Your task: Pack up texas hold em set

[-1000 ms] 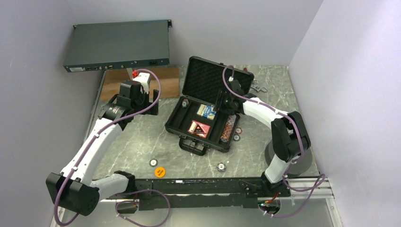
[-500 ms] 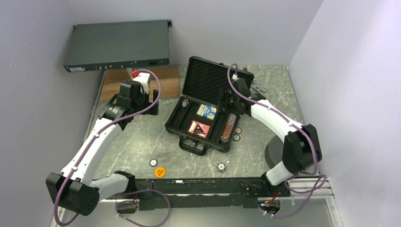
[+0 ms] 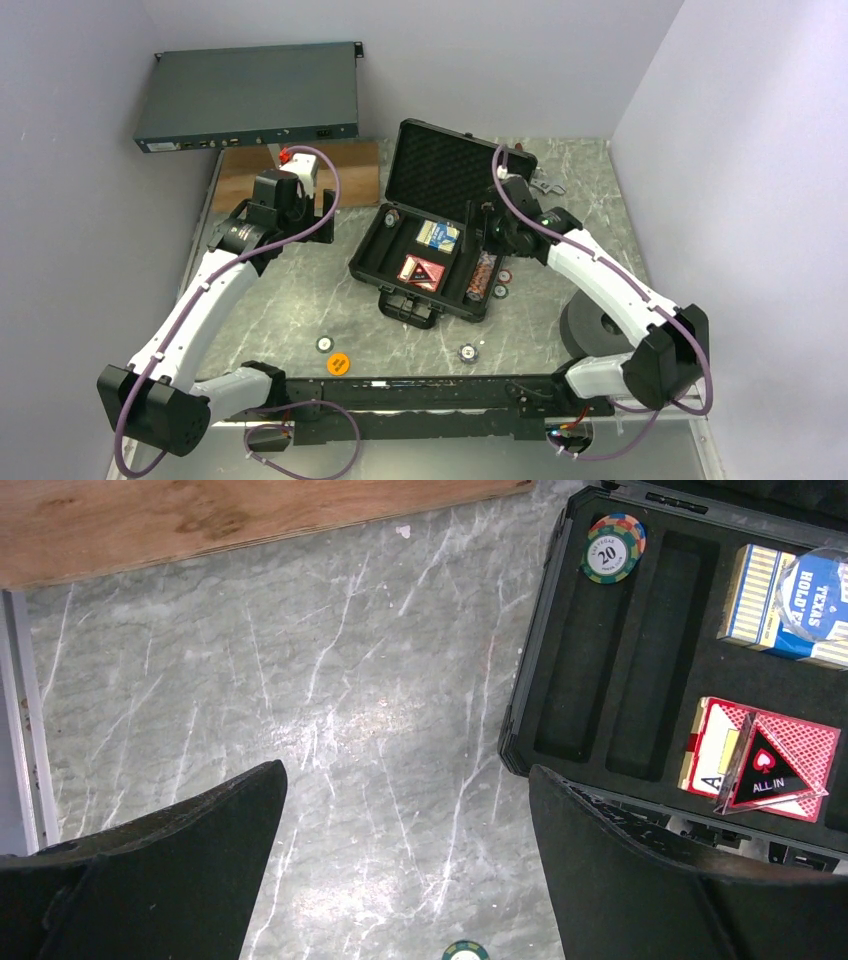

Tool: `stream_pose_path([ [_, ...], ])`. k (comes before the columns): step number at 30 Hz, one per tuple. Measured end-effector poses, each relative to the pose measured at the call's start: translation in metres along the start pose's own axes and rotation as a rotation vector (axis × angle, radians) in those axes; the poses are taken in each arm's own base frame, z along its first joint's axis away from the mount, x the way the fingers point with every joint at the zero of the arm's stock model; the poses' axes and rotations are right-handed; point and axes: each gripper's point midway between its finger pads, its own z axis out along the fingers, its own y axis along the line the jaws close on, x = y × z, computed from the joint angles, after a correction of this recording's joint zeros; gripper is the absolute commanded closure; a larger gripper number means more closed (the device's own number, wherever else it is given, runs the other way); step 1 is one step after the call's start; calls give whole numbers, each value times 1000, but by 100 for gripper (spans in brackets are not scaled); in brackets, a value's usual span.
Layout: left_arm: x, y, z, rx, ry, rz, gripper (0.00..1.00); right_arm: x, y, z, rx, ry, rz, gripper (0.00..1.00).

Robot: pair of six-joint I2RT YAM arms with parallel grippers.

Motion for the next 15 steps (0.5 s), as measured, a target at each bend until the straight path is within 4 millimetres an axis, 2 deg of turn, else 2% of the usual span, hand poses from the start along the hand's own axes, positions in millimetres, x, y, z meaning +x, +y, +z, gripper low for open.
stream_pose_path([
  [3,0,1,0,-4,-1,0,3,23,8,-8,5,33,-18,8],
  [7,0,2,0,-10,-1,0,3,63,19,-20,-6,97,-55,10],
  [15,0,0,0,-7,-1,7,3,113,17,-37,-14,151,5,11],
])
